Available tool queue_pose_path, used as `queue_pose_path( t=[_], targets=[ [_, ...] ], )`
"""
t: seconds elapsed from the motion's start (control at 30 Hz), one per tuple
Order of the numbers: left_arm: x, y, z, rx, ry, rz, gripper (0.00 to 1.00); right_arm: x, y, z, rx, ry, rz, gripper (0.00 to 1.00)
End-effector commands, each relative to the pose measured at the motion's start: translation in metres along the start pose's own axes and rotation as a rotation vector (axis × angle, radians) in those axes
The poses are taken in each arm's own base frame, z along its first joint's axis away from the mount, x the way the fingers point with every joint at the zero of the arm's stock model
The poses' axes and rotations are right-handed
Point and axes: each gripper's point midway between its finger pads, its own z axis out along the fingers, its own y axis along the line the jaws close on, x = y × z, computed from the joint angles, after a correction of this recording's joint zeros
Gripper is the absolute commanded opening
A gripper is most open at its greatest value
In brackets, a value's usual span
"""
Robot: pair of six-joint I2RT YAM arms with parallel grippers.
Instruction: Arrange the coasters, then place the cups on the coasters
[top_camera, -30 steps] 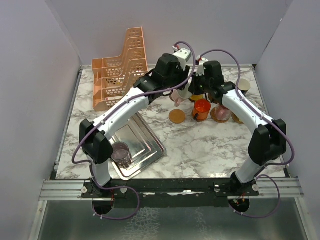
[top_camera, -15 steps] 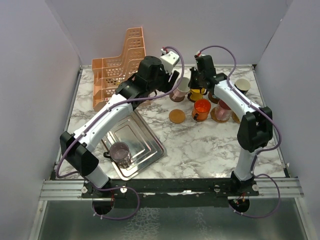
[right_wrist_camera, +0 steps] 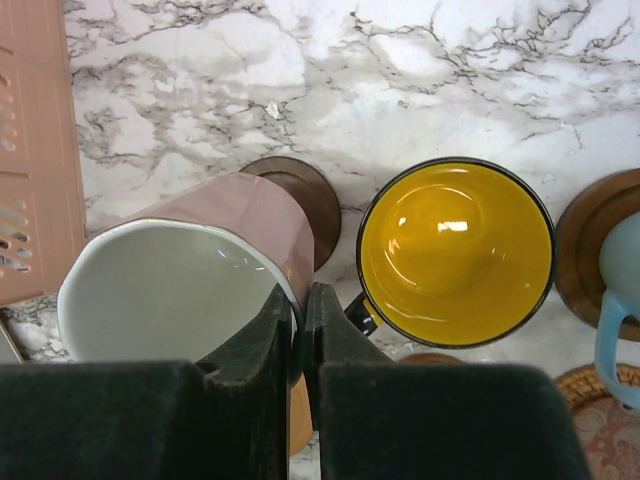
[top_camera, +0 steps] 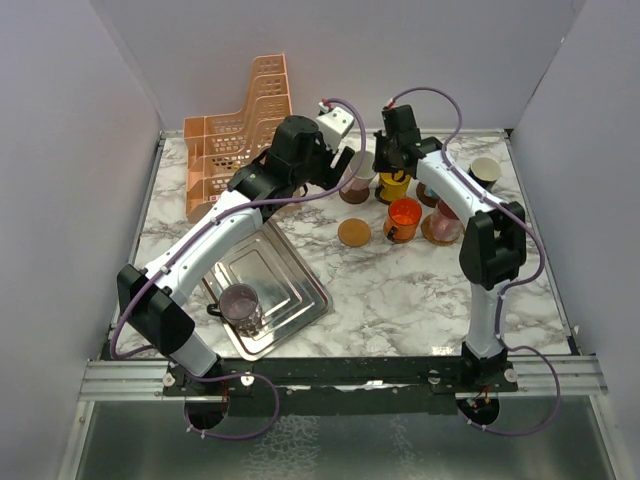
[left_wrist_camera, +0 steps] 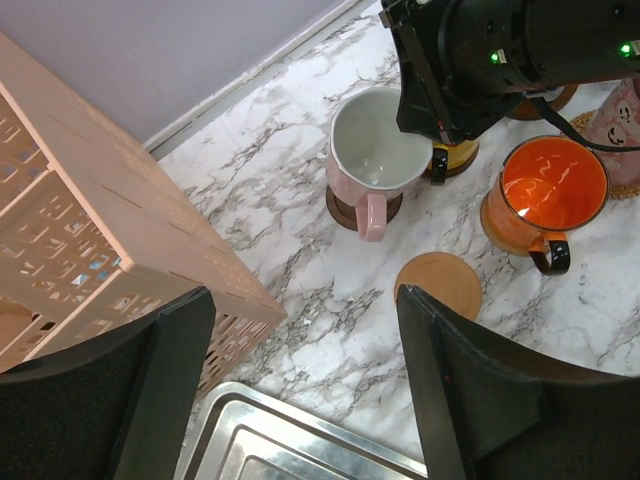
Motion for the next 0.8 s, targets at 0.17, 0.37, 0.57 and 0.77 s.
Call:
queue_pose_path(
  t=[0.17,0.37,0.57,0.77],
  targets=[
    [-0.015,0.016,-0.016,-0.04,-0.064,0.004,0.89,-0.027,0.008,0.012,0.012,-0.065,0.014,0.01],
    [-0.015,0.017,-0.017,-0.041,-0.065,0.002,0.91,-0.025,0.005,0.019,0.027,-0.055,0.006,0.01],
    [-0.014,0.021,-0.018,-0.047,-0.064,-0.004,0.92,-0.02,0.006,0.026,0.022,-0.034,-0.004,0.01],
    [-0.013,0.022,-0.018,-0.048,-0.063,-0.005,0.92,-0.015,0.008,0.03,0.007,-0.018,-0.008,0.01]
  ],
)
